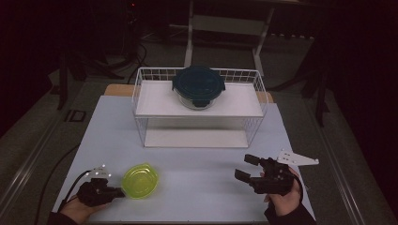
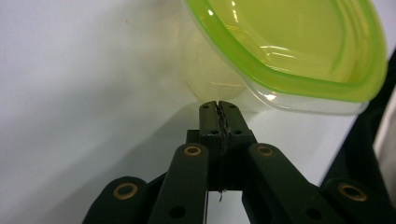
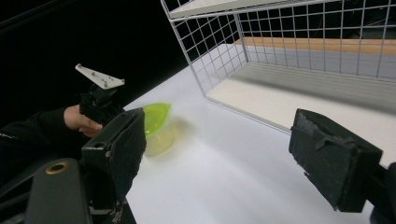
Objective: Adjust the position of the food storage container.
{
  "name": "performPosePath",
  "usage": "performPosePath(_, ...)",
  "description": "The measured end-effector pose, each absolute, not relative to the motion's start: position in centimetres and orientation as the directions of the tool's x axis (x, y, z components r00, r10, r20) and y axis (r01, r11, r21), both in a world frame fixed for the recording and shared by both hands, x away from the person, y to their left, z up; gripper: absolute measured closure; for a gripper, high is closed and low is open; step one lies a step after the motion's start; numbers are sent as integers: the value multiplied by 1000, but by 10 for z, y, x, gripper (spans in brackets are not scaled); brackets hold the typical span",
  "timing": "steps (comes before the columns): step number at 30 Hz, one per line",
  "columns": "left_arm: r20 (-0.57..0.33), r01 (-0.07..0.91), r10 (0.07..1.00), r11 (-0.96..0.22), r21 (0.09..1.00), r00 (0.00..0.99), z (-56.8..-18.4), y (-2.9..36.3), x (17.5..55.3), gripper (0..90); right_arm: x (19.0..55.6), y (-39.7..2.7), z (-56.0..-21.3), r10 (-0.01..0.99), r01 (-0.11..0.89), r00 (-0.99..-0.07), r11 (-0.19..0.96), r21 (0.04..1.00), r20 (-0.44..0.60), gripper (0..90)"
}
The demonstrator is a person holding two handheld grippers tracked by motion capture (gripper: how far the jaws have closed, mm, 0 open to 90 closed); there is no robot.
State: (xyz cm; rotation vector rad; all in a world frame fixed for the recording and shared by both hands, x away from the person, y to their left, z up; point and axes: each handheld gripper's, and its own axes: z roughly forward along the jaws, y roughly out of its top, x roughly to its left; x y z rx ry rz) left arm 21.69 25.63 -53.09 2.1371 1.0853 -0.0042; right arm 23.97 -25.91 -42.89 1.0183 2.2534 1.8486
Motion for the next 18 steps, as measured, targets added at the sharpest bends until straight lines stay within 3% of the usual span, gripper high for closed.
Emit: performPosePath(18,-319,700,692,-374,609,648,-528,226,238,885,238,-263,-430,519,448,-777,57,892,357,183)
